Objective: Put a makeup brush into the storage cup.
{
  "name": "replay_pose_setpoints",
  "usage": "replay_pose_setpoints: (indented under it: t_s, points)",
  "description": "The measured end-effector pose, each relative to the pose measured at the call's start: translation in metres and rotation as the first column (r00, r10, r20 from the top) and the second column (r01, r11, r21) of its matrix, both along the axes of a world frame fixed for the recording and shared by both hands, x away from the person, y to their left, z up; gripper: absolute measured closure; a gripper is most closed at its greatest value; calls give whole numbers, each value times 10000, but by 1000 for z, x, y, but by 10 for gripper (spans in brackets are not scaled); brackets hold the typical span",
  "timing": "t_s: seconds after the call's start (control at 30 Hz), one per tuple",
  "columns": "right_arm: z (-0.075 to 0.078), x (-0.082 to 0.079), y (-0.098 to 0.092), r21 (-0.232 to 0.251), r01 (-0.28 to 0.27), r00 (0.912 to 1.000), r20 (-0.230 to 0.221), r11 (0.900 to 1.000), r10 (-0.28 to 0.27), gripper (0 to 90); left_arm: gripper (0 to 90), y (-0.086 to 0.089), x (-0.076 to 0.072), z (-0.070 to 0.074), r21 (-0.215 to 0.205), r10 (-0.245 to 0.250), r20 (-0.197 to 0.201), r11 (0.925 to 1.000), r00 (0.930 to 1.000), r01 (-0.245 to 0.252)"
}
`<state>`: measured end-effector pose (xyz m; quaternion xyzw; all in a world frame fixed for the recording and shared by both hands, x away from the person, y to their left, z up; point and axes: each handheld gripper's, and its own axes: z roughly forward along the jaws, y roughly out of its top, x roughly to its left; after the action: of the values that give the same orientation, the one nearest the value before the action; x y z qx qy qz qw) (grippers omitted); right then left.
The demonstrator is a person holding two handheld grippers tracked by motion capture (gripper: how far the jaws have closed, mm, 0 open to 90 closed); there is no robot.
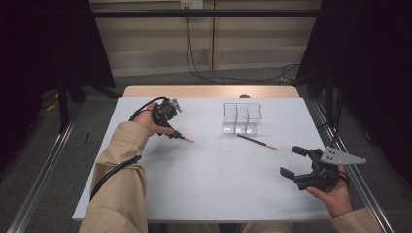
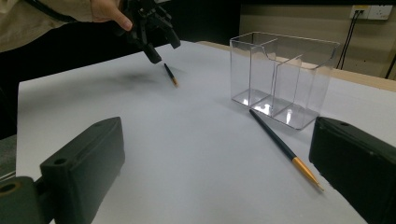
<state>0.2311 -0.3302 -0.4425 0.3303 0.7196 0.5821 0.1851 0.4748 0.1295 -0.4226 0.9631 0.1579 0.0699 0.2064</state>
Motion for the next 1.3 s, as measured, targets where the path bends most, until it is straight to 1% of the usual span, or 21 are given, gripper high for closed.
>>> replay_pose_setpoints:
  t_s: [0.1,0.17,0.2,0.3,0.37,0.4,0.5,0.53,0.63,0.67,0.7,0.73,0.8,0.87,0.97,1.0,1.03,1.13,1.2,1.23,1.3]
  points:
    - [0,0,0,14,-11,10000,-25,10000,11,28,184,-1,0,-2,159,-28,-57,9999,10000,29]
    - [0,0,0,-13,-12,10000,-22,10000,12,28,202,-1,0,-3,357,-128,-50,9993,9999,130]
    - [0,0,0,-22,-26,10000,-15,10000,26,29,213,-1,0,-4,355,-148,-127,9993,9998,153]
    - [0,0,0,-41,-32,10000,-28,10000,32,29,239,-2,1,-5,603,-255,-71,9978,9997,259]
    - [0,0,0,-35,-37,10000,-22,10000,37,29,257,-2,1,-6,605,-253,-124,9978,9996,260]
    - [0,0,0,-59,-34,10000,-38,10000,33,29,263,-2,0,-7,649,-245,-48,9976,9997,247]
    - [-1,1,0,-55,-35,10000,-66,10000,35,29,294,-2,0,-8,724,-326,-164,9968,9993,337]
    - [-1,1,0,-76,-25,10000,-54,10000,25,29,308,-2,1,-7,943,-463,-152,9944,9988,475]
    - [0,0,0,-84,-31,10000,-30,10000,30,29,389,-2,1,-8,1110,-626,-406,9916,9972,668]
    - [0,0,0,-81,-36,10000,-32,10000,35,30,415,-2,2,-9,1173,-618,-378,9909,9974,659]
    - [0,0,0,-79,-33,10000,-33,10000,33,29,417,-2,2,-9,1162,-628,-374,9910,9973,668]
    - [0,0,0,-93,-18,10000,-39,10000,17,29,422,-2,2,-10,1007,-527,-377,9933,9979,562]
    - [0,0,0,-72,-36,10000,-47,10000,36,30,432,-2,3,-10,1087,-704,-307,9914,9970,733]
    - [-1,0,0,-74,-44,10000,-58,10000,44,33,451,-3,3,-11,1312,-856,-137,9876,9962,867]
    - [-1,1,0,-117,-71,9999,-105,9999,70,35,469,-5,3,-14,1288,-841,-235,9879,9962,864]
    - [-1,1,0,-105,-82,9999,-92,9999,81,35,476,-5,4,-15,1436,-1021,-243,9841,9945,1046]
    - [-1,0,0,-122,-83,9999,-111,9999,82,35,479,-5,5,-16,1452,-1018,-284,9838,9944,1049]
    - [-1,0,0,-117,-81,9999,-82,9999,81,34,495,-5,5,-19,1391,-899,-402,9857,9951,946]
    - [-1,0,0,-124,-79,9999,-83,9999,78,34,508,-4,7,-20,1558,-998,-438,9821,9940,1055]
    - [-1,0,0,-127,-76,9999,-79,9999,75,34,521,-4,6,-22,1409,-933,-502,9850,9944,995]
    - [-1,0,0,-131,-82,9999,-73,9999,81,34,524,-4,7,-24,1590,-1033,-560,9810,9931,1110]
